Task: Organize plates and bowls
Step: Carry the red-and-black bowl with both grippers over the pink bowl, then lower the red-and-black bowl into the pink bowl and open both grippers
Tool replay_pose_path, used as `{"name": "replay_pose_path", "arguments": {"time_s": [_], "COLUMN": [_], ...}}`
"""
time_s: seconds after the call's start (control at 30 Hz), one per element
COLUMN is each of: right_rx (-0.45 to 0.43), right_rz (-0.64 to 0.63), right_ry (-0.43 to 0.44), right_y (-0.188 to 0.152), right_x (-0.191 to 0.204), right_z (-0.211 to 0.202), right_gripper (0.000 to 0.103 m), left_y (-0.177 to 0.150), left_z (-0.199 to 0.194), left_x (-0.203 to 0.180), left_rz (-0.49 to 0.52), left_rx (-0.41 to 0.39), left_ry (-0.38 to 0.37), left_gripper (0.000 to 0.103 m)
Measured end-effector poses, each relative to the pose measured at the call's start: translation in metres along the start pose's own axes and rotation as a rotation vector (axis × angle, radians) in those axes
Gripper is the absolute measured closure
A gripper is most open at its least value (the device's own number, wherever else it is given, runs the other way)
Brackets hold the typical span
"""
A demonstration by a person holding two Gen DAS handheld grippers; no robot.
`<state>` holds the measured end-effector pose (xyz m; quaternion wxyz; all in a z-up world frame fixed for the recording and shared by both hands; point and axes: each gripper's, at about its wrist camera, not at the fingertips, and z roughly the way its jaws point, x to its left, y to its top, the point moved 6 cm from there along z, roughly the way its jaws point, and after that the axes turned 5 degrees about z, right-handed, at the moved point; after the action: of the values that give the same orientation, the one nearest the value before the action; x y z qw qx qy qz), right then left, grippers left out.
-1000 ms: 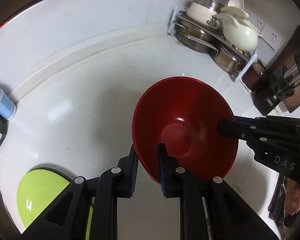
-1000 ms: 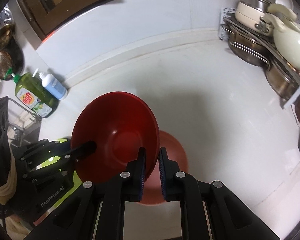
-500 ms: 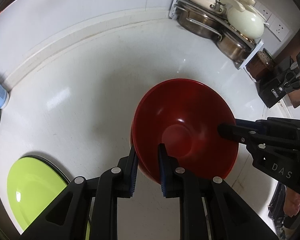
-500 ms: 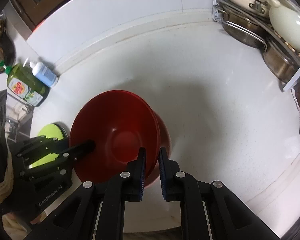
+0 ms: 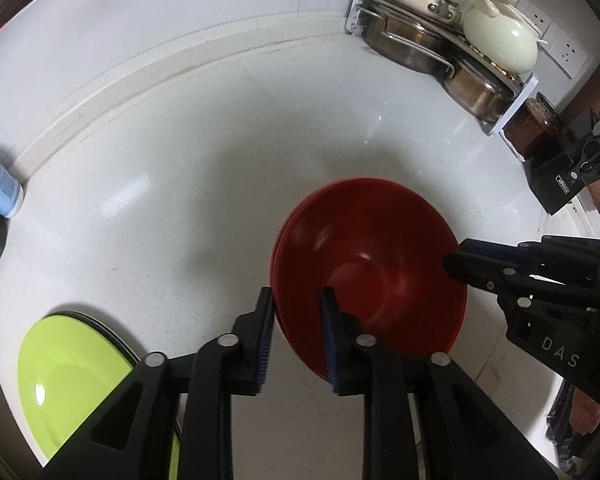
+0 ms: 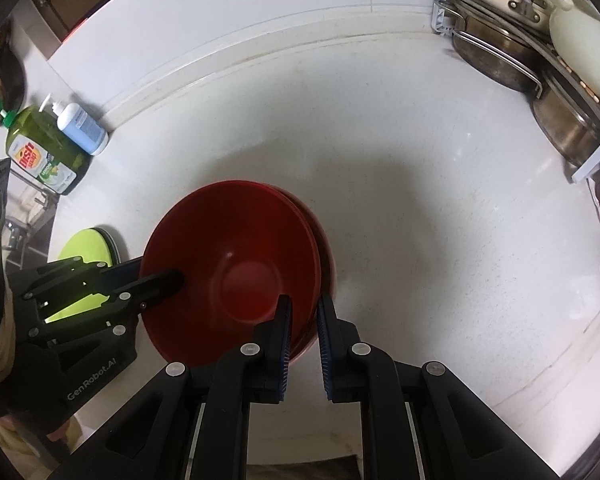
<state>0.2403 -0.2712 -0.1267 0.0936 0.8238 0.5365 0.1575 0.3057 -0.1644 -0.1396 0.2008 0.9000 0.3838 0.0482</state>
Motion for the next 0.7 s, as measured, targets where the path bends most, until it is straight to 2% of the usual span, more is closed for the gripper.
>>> {"name": "replay_pose_path", "arguments": {"time_s": [0.07, 0.17, 0.2, 0.3, 0.57, 0.7], "right_rx": [-0.009, -0.012, -0.022, -0.057, -0.104, -0.117], "right_rz": [-0.006, -0.019, -0.026, -0.025, -0.004, 0.0], "right_ry": [-0.006, 0.0, -0.006, -0.03, -0.03, -0.03], "right_y": [0.001, 0.001, 0.002, 0.002, 0.005, 0.005], "right_x": [0.0, 0.0, -0.001, -0.001, 0.001, 0.003], "right_z": [0.0, -0.001, -0.002, -0.008, -0.019, -0.022], "right_gripper": [0.088, 0.088, 0.086, 0.071, 0.071, 0.071], "left_y": [0.002, 0.006, 0.006, 0.008, 0.009, 0.007], "left_z": [-0.004, -0.01, -0.012, -0.017, -0.028, -0.034], "left_x": [0.0, 0.003, 0.004, 0.007, 0.011, 0.016], "left_rz": [0.009, 0.017, 0.015, 0.01, 0.019, 0.012], "left_rx": [-0.021, -0.048, -0.052, -0.064, -0.096, -0.115], "left_ry": [0.013, 0.037, 0.039, 0.037, 0.053, 0.063], "left_gripper": [0.067, 0.064, 0.063, 0.06, 0.056, 0.05]}}
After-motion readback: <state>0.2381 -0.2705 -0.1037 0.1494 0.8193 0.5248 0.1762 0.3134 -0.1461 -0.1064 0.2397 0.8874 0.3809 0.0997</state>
